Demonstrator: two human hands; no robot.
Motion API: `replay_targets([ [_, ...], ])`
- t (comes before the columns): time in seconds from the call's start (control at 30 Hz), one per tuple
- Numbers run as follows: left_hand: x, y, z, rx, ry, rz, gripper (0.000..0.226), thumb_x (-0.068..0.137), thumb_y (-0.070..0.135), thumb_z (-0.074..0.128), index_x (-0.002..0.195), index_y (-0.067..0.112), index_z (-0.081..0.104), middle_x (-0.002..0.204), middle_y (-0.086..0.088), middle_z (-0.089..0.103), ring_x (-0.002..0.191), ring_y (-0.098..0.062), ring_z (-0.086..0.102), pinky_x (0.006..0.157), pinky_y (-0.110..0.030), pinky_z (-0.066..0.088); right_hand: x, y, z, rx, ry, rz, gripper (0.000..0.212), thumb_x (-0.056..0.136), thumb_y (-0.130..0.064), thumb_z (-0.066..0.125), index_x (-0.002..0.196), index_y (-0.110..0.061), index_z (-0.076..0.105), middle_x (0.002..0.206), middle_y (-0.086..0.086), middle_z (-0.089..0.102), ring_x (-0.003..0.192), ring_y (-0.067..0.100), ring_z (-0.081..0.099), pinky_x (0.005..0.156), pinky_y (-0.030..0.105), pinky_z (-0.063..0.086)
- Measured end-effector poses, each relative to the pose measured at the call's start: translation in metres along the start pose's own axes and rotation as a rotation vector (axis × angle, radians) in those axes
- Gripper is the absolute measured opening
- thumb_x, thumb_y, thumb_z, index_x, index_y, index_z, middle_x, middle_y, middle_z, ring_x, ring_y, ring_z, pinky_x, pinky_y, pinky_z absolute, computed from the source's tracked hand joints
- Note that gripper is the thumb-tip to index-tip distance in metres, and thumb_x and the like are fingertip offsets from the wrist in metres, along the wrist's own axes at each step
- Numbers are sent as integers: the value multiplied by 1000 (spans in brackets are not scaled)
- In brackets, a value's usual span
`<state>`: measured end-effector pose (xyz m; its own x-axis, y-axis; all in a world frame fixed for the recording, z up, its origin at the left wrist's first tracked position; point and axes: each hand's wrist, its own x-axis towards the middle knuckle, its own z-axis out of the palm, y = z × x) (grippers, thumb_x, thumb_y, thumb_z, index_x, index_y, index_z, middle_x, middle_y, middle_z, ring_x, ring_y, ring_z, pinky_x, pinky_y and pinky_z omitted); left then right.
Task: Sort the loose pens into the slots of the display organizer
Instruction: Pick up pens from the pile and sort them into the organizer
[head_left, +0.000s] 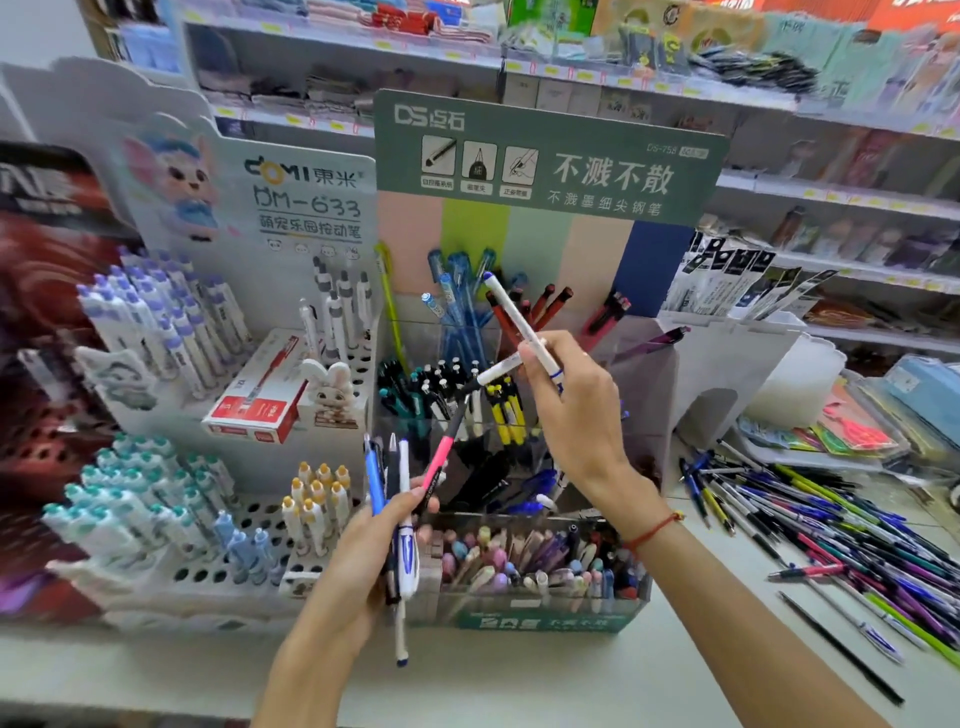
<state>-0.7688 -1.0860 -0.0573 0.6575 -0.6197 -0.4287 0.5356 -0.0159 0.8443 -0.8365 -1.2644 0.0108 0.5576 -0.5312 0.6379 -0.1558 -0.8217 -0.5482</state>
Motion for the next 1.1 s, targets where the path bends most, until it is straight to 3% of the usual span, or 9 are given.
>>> replay_targets([
  [0.1,-3,-2,-8,-7,40,2,24,91,25,60,112,14,66,84,-9,62,60,-14,52,54,-27,40,12,-8,7,-81,64,-71,17,99,-26,49,99,-12,58,60,-14,40,47,9,41,43,17,29],
  [0.17,-5,-4,-17,-19,84,7,23,91,25,61,111,15,66,90,-13,59,64,-16,51,56,-29,40,13,-6,10,-152,53,-101,19,99,-27,48,99,-11,58,64,-9,46,48,15,44,42,26,34],
  [0.33,-5,-3,-32,-64,135,76,21,92,25,60,111,21,68,88,-12,58,64,-15,52,60,-29,43,1,11,32,-347,-158,-121,23,99,-33,48,100,-13,59,68,-5,51,52,20,45,42,28,29],
  [0.47,-8,-1,-31,-96,134,105,21,92,24,60,110,23,69,93,-11,64,73,-16,57,66,-30,45,4,11,44,-377,-295,-68,29,98,-38,49,107,-16,65,74,3,64,62,26,57,52,35,45],
  [0.63,-12,4,-23,-117,131,116,19,91,23,61,108,22,70,98,-10,64,76,-16,58,66,-29,45,22,-1,48,-556,-427,-67,31,99,-41,47,107,-17,64,79,3,59,68,25,51,57,31,33],
  [0.8,-14,9,-19,-121,125,132,15,91,22,61,103,23,70,92,-9,61,71,-14,56,63,-28,43,40,-8,38,-582,-594,-55,35,93,-41,58,108,-10,64,79,3,53,78,27,58,62,32,39],
  [0.93,-16,11,-15,-126,115,126,17,90,23,62,105,21,69,87,-6,62,68,-12,55,59,-27,41,33,-1,34,-587,-503,-36,34,92,-44,59,101,-12,65,78,3,60,78,26,60,58,29,35],
  [1.0,-18,13,-13,-128,98,134,16,91,22,60,105,21,68,84,-4,65,65,-10,54,57,-25,41,23,4,35,-521,-459,-43,33,92,-44,59,106,-15,65,80,2,64,77,25,61,56,29,37],
  [1.1,-18,11,-11,-126,110,142,19,89,24,62,107,20,67,85,-5,65,64,-10,54,59,-27,41,5,6,30,-291,-243,-21,28,95,-37,56,117,-20,62,70,1,65,53,17,53,47,27,36],
])
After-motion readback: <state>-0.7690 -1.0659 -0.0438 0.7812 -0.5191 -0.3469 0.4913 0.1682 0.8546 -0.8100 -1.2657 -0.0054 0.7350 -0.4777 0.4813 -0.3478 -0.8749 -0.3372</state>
